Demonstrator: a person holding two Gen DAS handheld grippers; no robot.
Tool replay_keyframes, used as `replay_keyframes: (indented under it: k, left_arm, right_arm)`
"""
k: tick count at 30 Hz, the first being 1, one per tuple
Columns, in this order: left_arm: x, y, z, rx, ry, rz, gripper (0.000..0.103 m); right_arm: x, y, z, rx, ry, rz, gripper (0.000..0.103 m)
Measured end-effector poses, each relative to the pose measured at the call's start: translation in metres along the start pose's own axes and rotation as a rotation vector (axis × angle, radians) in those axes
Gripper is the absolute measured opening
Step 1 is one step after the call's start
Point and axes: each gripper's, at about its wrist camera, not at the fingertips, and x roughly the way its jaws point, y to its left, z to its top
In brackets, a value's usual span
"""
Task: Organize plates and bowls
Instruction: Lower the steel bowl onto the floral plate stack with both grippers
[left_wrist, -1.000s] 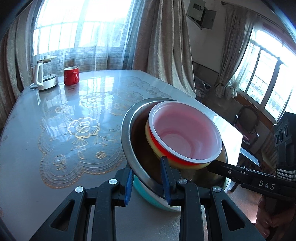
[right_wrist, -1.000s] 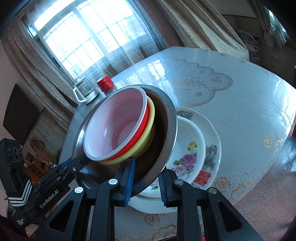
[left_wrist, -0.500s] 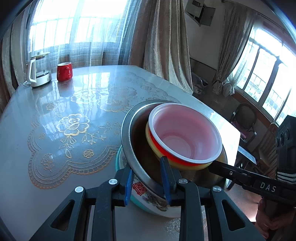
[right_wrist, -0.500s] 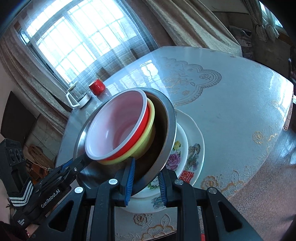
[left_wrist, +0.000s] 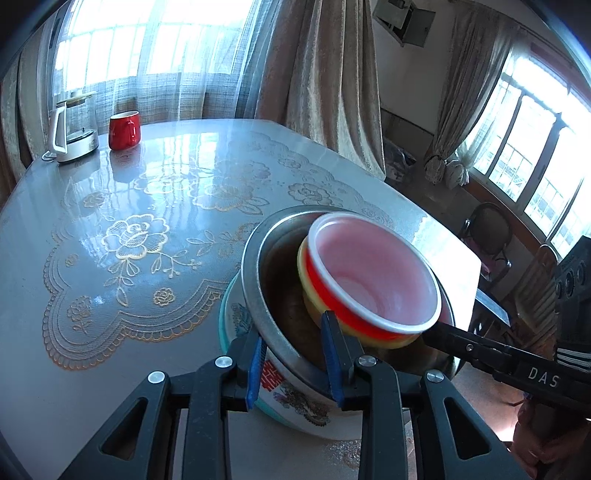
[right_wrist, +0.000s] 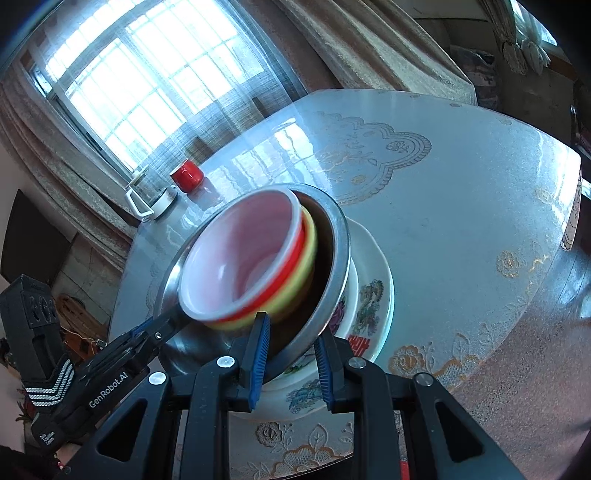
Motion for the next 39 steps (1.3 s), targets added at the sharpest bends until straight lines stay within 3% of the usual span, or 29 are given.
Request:
replay_keyframes:
  k: [39]
  left_arm:
    - [0.0106, -0.0012, -0.0071, -0.009, 0.022, 0.000, 0.032]
  right_arm:
    - [0.0042, -0.0038, -0.0021, 0.011, 0.003, -0.044, 0.024]
